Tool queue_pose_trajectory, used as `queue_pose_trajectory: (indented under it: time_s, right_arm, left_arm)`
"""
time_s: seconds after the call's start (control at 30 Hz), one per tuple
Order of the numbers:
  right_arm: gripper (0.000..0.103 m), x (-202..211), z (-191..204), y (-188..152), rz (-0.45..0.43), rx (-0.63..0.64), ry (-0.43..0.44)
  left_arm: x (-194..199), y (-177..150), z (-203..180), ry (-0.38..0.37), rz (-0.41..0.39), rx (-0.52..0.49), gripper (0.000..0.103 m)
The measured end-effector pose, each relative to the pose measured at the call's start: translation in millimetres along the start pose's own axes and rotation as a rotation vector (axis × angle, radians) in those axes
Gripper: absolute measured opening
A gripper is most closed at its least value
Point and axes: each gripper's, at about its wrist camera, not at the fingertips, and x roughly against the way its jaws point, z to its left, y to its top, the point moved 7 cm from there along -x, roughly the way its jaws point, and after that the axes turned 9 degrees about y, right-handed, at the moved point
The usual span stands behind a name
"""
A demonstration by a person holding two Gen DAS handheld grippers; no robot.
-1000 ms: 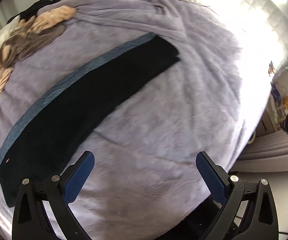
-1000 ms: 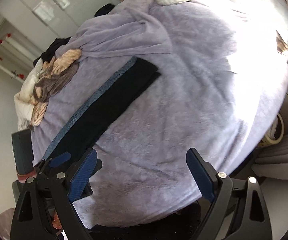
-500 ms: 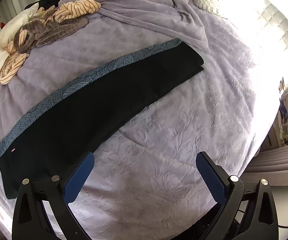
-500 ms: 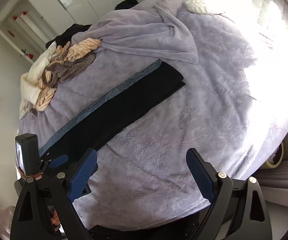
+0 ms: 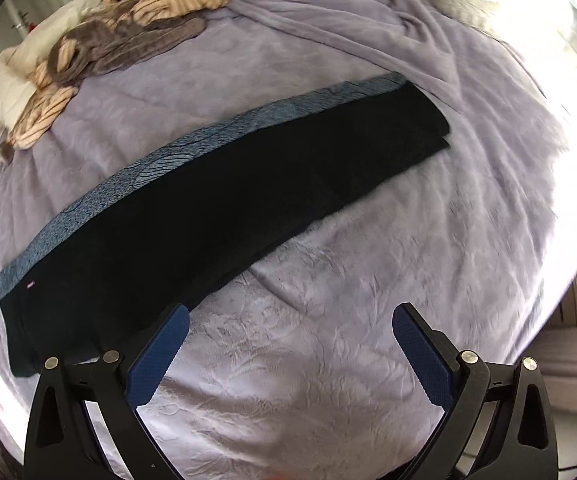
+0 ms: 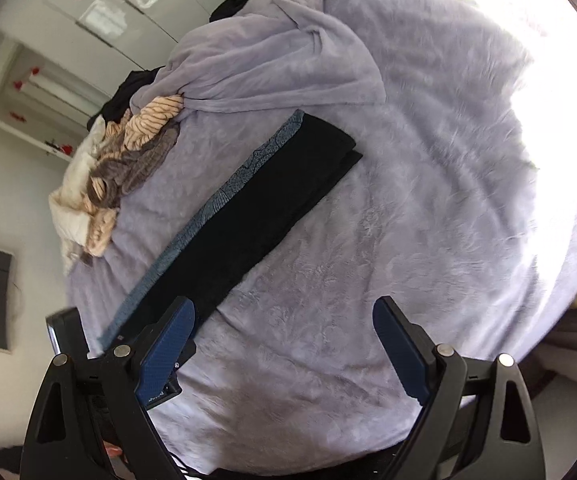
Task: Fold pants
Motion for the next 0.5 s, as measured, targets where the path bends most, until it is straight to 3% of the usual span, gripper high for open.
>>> queue_pose_trajectory:
  time_s: [0.17, 0.37, 0.5]
  right_arm:
    - [0.093, -39.9, -43.0, 40.2, 0.048, -0.133, 0.123]
    - [0.093, -103.5, -80.8, 97.7, 0.061, -0.246, 0.258]
    - [0.088, -157.8, -101.6, 118.1, 0.107, -0.278, 0.249]
  left_arm:
    - [-20.7, 19.7, 1.1, -0.008, 0.033, 0.074, 0.102]
    - [-56.7, 53.8, 11.0, 0.069, 0.011, 0.166, 0.102]
    - [-84.6, 68.3, 16.3, 0.116, 0.03, 0.222, 0.102]
